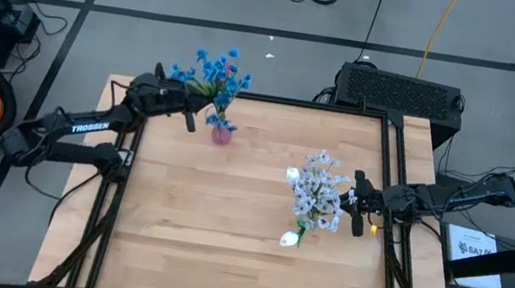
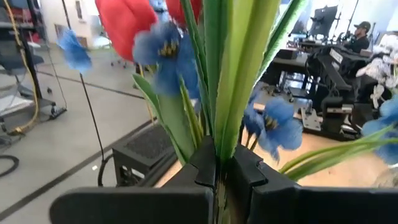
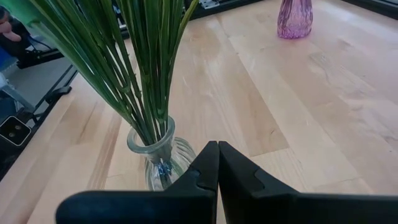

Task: Sort flowers into vase by color
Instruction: Put the blue flowers into the pink vase

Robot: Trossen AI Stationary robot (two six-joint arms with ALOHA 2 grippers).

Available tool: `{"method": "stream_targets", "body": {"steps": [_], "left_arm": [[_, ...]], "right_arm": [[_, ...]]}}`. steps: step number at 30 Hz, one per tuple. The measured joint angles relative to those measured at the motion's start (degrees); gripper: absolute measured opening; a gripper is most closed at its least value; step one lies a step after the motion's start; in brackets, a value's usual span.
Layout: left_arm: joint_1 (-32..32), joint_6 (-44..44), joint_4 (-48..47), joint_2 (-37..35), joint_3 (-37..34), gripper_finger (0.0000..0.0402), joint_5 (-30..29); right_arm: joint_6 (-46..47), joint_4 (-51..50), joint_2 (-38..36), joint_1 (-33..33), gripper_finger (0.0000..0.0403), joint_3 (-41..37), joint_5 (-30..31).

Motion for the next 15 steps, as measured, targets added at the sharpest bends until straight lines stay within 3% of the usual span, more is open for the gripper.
{"method": "stream_targets", "body": {"steps": [15], "left_arm": [[-2.99, 3.17, 0.29, 6.04, 0.0, 0.0013, 0.04]], "right_arm": [[-0.01, 0.04, 0.0, -0.02, 0.0, 0.0, 2.78]]}}
